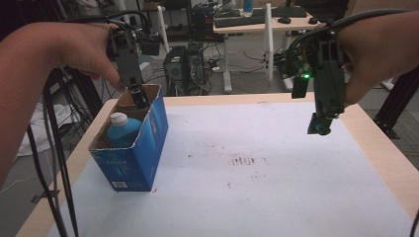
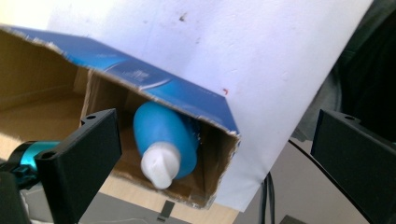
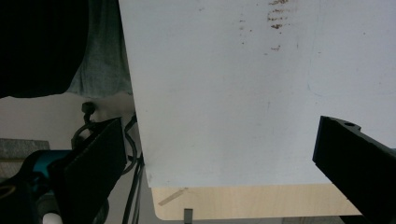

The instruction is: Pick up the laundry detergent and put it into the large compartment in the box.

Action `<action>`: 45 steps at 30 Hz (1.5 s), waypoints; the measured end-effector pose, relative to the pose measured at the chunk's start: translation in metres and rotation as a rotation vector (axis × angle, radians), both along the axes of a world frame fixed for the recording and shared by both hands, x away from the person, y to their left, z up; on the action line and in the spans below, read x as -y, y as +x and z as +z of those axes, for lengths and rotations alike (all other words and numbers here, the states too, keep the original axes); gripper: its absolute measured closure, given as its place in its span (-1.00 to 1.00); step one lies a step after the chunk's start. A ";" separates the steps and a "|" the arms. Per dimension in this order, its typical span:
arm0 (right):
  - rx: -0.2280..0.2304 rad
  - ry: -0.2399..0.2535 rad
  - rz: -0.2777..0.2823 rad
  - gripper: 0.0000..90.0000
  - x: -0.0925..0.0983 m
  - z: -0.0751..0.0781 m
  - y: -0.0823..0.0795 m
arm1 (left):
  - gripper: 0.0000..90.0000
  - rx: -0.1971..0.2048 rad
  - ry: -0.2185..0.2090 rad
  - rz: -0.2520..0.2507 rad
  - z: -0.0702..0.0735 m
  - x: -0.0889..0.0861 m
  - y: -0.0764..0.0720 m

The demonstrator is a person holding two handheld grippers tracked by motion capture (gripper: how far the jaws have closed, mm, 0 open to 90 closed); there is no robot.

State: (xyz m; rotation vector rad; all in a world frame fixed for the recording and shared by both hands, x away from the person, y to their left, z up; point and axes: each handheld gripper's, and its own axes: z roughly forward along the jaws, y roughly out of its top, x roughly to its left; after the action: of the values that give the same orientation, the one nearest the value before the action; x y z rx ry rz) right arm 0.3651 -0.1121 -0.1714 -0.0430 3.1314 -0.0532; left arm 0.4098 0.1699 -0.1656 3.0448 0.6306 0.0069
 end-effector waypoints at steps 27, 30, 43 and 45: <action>-0.013 -0.011 -0.025 -0.95 0.003 -0.009 0.000 | -0.96 0.000 0.007 -0.246 -0.036 0.065 -0.009; -0.015 -0.022 -0.026 -0.95 0.004 -0.010 0.000 | -0.96 -0.006 0.007 -0.254 -0.041 0.070 -0.009; -0.020 -0.008 -0.030 -0.95 0.010 -0.010 0.004 | -0.96 -0.023 0.012 -0.254 -0.058 0.079 0.000; -0.019 -0.010 -0.036 -0.95 0.010 -0.010 0.004 | -0.96 -0.025 0.011 -0.255 -0.062 0.077 0.001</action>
State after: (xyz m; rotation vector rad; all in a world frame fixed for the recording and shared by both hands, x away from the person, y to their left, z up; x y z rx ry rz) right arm 0.3695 -0.1220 -0.1810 0.0126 3.1514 -0.0695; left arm 0.4104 0.0930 -0.2275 3.1158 0.2407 -0.0333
